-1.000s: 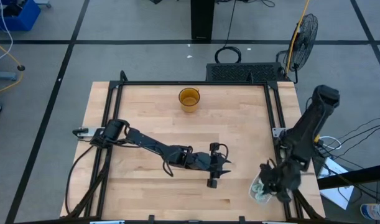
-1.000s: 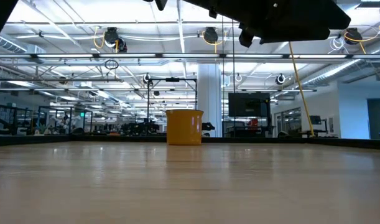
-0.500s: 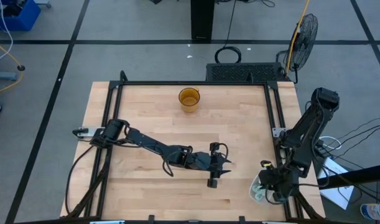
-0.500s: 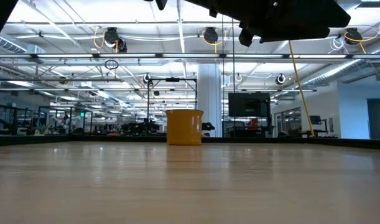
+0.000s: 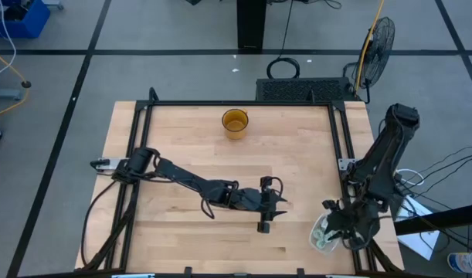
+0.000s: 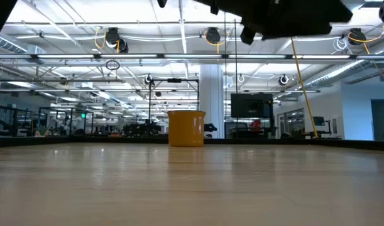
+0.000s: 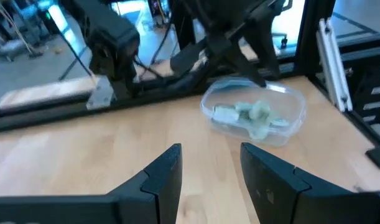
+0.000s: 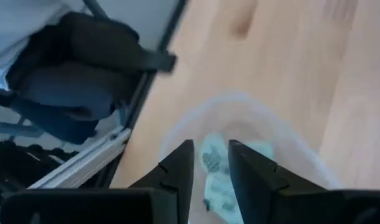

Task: Pick and place Stevia / Truvia into bins
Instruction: Return to Home Position

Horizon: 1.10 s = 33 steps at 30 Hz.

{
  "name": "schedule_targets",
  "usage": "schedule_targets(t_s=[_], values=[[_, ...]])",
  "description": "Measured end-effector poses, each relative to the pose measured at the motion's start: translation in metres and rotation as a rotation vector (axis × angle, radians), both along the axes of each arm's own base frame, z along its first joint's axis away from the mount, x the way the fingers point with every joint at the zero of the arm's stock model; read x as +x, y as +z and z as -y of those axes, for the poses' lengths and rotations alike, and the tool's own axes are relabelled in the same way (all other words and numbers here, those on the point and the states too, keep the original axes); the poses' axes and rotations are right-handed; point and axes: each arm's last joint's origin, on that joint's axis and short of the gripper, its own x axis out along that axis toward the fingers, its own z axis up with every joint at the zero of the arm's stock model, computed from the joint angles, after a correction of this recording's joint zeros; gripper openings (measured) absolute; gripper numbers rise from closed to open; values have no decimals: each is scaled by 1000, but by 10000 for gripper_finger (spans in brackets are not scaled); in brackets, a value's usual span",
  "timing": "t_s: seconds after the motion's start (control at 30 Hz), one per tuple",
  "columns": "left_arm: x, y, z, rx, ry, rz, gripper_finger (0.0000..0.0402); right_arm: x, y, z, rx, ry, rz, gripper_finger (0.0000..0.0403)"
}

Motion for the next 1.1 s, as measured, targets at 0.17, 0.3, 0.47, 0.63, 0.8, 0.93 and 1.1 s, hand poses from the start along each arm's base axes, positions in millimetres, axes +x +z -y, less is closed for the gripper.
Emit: schedule_targets(t_s=[0.17,0.3,0.47,0.63,0.8,0.93,1.1], values=[[-10,28,-1,32,-17,25,170,2,20,15,-91,48,290,89],[-35,73,-6,87,-10,7,170,3,39,31,-191,19,532,87],[-92,145,-25,97,9,-25,170,-5,61,56,-196,-108,703,86],[-141,197,-43,34,38,46,170,-12,67,70,-145,-122,755,86],[-186,226,-57,-118,82,40,170,-14,51,75,-93,-155,734,86],[-206,228,-65,-158,91,-8,170,-12,35,71,82,-122,754,86],[-215,197,-72,-203,97,-142,170,-8,12,75,167,-91,895,86]])
